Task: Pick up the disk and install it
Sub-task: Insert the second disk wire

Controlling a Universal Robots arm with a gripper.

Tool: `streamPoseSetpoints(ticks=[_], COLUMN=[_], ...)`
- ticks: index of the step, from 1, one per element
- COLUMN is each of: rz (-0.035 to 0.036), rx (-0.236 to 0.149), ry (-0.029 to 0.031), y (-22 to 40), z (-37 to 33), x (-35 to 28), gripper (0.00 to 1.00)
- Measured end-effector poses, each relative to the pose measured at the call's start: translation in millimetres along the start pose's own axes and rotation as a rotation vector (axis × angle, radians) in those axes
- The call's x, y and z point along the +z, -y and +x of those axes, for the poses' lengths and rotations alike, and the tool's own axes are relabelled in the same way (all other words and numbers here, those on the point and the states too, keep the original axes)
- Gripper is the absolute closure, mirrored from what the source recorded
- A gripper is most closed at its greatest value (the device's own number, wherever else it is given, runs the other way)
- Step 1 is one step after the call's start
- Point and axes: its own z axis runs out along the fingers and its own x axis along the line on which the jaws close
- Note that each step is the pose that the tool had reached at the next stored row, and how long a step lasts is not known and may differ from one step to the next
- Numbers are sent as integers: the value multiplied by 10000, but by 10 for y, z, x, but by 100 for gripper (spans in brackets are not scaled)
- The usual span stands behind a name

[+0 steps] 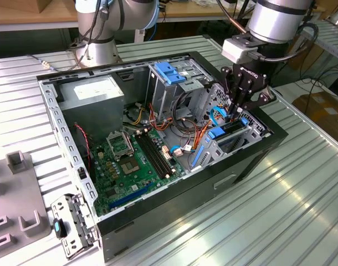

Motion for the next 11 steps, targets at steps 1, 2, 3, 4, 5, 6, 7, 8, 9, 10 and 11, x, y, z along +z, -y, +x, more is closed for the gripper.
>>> streamPoseSetpoints(ticks=[1,2,3,4,5,6,7,8,9,10,11], rz=[-5,-7,-10,-16,-27,-55,-71,-77,-79,-80,-83], rx=[1,2,1,1,0,-2,-2,-3,-3,-2,-5], ry=[55,100,146,207,287,429,513,548,576,577,579], y=[1,1,1,1,2,4,8,13,19,20,20], z=[22,38,57,72,82,96,111,127,147,155,156], x=[3,5,8,9,11,12,14,16,21,26,32], gripper=[84,84,84,84,84,84,84,84,84,84,84])
